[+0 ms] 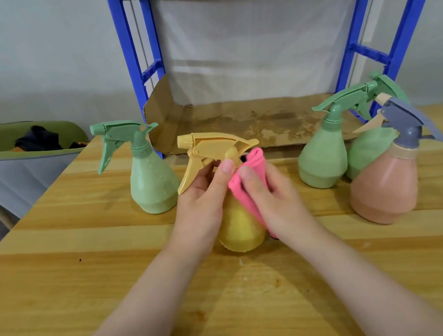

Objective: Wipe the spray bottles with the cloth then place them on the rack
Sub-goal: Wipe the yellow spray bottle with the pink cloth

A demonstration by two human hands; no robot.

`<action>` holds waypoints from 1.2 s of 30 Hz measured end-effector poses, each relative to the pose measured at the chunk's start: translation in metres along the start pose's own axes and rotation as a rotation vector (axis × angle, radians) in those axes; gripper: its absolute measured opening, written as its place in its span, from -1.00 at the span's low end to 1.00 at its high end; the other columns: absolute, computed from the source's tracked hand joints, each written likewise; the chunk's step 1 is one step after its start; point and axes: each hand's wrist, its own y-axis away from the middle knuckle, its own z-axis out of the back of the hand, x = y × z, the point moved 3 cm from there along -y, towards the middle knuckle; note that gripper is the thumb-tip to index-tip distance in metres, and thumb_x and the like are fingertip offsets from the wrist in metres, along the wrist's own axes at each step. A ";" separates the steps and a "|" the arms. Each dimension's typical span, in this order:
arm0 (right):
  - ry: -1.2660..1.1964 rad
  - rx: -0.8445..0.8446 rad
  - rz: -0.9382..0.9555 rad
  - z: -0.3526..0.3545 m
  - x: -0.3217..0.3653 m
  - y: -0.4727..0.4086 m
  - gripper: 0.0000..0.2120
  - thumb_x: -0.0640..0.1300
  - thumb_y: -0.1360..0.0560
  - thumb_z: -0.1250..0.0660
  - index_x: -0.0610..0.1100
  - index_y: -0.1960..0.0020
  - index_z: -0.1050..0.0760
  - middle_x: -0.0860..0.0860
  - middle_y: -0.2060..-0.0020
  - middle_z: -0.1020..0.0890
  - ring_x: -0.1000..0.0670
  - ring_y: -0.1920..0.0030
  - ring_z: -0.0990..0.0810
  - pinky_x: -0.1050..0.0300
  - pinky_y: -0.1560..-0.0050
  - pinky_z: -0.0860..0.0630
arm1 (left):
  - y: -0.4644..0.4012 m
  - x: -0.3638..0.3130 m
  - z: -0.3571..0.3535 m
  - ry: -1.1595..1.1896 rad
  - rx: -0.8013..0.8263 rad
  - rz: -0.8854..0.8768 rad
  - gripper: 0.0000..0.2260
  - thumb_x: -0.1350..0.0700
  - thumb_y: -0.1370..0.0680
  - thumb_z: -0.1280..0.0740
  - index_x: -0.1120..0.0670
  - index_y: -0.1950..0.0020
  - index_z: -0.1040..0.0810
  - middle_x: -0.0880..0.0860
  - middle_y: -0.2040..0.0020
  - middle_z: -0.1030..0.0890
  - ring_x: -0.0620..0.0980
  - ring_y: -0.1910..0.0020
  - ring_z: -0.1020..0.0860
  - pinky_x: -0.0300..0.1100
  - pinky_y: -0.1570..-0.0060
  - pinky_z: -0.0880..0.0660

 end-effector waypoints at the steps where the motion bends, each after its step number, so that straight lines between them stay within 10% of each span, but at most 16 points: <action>1: 0.013 0.012 0.010 -0.004 -0.001 0.001 -0.63 0.36 -0.46 -0.29 0.10 -0.06 -0.52 0.14 0.11 -0.65 0.21 0.11 -0.60 0.26 0.05 -0.54 | -0.001 0.001 0.002 0.009 -0.007 0.005 -0.73 -0.10 -0.38 -0.36 -0.01 -0.01 -0.61 -0.13 0.12 -0.72 -0.18 0.01 -0.66 -0.24 -0.07 -0.55; 13: -0.052 0.147 -0.019 -0.012 -0.016 0.003 -0.51 0.21 -0.36 -0.43 0.39 -0.24 -0.35 0.24 -0.13 -0.57 0.19 -0.16 -0.56 0.13 -0.20 -0.53 | -0.016 -0.008 0.022 0.264 -0.112 -0.051 -0.65 -0.11 -0.52 -0.30 0.11 -0.16 -0.57 0.02 0.10 -0.67 -0.08 0.15 -0.62 -0.15 0.13 -0.58; 22: -0.066 0.273 -0.070 -0.021 -0.014 0.012 -0.10 0.35 -0.41 -0.26 0.13 -0.59 0.09 0.26 -0.34 -0.40 0.39 -0.28 -0.42 0.45 -0.21 -0.39 | -0.027 -0.019 0.044 0.515 -0.242 -0.050 -0.69 -0.20 -0.62 -0.18 -0.05 -0.11 -0.61 -0.05 0.06 -0.63 -0.10 0.15 -0.60 -0.09 0.12 -0.58; 25: -0.067 0.260 -0.076 -0.019 -0.007 0.012 -0.36 0.30 -0.44 -0.23 0.36 -0.41 0.01 0.26 -0.32 -0.38 0.47 -0.22 -0.41 0.51 -0.15 -0.38 | -0.025 -0.018 0.041 0.433 -0.184 -0.087 -0.70 -0.17 -0.61 -0.18 -0.04 -0.05 -0.63 -0.06 0.11 -0.64 -0.14 0.17 -0.59 -0.12 0.15 -0.57; 31: -0.039 0.213 0.014 -0.011 0.000 0.007 -0.24 0.38 -0.37 -0.36 0.00 -0.42 -0.34 0.09 -0.08 -0.59 0.20 -0.03 -0.57 0.24 -0.03 -0.52 | -0.018 -0.012 0.028 0.259 0.032 -0.096 -0.66 -0.12 -0.54 -0.25 0.11 -0.10 -0.56 0.00 0.10 -0.66 -0.08 0.17 -0.62 -0.13 0.15 -0.58; 36: -0.007 0.216 -0.016 -0.002 0.008 0.005 -0.61 0.24 -0.33 -0.40 0.31 -0.14 -0.47 0.20 0.00 -0.66 0.11 -0.04 -0.65 0.08 -0.04 -0.60 | -0.009 0.007 0.013 0.135 0.271 0.047 -0.51 -0.18 -0.38 -0.49 0.14 -0.15 -0.65 0.16 -0.05 -0.67 0.08 -0.05 -0.63 -0.06 -0.10 -0.56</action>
